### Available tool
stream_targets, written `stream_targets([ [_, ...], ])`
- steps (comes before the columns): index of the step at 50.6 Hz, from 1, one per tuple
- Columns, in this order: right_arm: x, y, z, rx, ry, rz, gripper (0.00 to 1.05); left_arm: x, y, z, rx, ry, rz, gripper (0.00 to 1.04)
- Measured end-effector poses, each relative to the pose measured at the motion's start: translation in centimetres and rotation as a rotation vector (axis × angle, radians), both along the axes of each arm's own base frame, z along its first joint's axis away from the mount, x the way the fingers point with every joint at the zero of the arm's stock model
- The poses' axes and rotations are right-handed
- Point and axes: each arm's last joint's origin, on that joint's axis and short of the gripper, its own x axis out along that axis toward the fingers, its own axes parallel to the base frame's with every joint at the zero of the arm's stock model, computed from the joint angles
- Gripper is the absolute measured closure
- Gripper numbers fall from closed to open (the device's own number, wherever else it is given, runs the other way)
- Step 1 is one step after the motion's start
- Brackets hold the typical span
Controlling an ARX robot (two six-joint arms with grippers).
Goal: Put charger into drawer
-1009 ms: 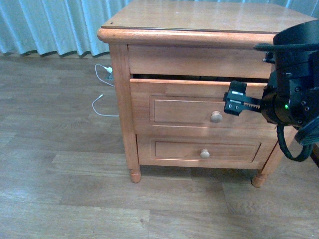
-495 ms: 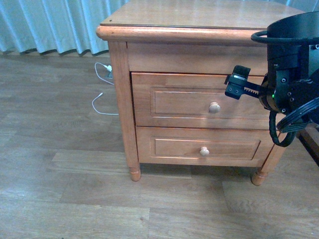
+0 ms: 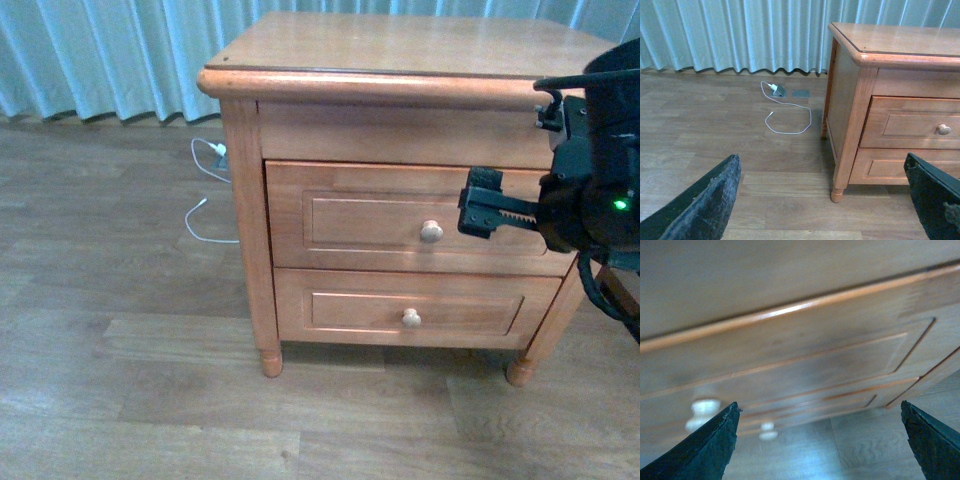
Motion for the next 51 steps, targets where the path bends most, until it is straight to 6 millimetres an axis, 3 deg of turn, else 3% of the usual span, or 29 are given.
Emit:
stream_targets([
  [8,-4.4,-1.9,2.8,-0.014,0.019,0.121,0.08,0.0,0.0,0.0,0.0,0.0,0.0,0.06],
  [20,-13.2,-4.9,7.3,-0.028,-0.052,0.153,0.08,0.0,0.0,0.0,0.0,0.0,0.0,0.06],
  [37,-26.2,-7.7,9.1,-0.016,-0.167,0.08,0.08,0.0,0.0,0.0,0.0,0.0,0.0,0.06],
  [43,-28.2,-7.8,9.7,-0.045,-0.261,0.043,0.08,0.0,0.0,0.0,0.0,0.0,0.0,0.06],
  [49,-28.3,-7.8,9.8,-0.052,-0.276,0.048,0.08,0.0,0.0,0.0,0.0,0.0,0.0,0.06],
  [51,-28.3,-7.8,9.5,-0.085,-0.36,0.06,0.14,0.0,0.0,0.0,0.0,0.0,0.0,0.06],
])
